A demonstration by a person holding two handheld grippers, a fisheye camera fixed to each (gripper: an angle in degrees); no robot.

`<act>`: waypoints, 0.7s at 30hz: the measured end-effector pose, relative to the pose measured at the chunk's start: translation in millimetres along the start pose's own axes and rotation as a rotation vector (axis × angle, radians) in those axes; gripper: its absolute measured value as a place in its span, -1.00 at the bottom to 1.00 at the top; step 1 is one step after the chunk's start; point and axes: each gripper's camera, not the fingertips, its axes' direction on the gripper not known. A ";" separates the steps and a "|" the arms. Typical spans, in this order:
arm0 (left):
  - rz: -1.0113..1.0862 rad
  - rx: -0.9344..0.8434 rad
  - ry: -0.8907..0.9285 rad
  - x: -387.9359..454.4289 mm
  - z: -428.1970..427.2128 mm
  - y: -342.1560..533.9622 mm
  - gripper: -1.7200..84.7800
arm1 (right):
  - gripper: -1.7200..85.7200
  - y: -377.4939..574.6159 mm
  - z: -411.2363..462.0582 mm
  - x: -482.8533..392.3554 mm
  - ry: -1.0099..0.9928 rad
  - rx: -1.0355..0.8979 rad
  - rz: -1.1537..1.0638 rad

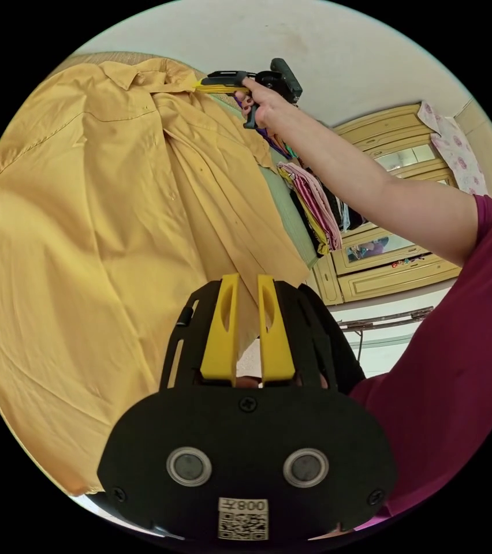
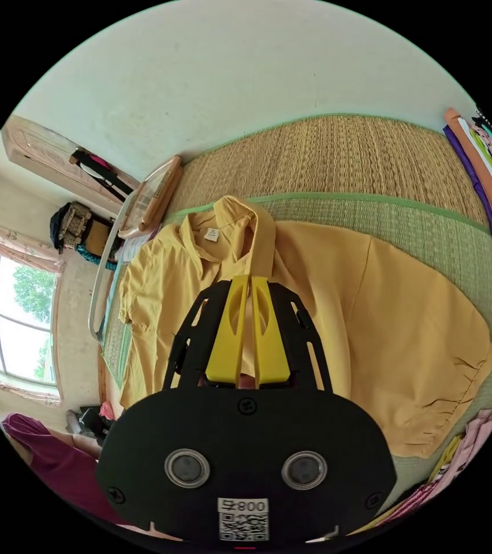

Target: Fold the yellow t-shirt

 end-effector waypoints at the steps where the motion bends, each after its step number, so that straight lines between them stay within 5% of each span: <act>1: 0.006 0.009 0.000 0.7 0.8 -7.2 -0.82 | -0.95 0.6 -10.6 7.8 -0.054 0.022 -0.002; 14: 0.020 0.094 0.009 2.2 34.5 -123.7 -0.78 | -0.95 6.9 -49.0 58.5 -0.258 0.137 -0.006; 21: 0.131 -0.068 -0.174 32.4 80.2 -183.1 -0.78 | -0.95 18.0 -20.3 69.8 -0.295 0.105 -0.005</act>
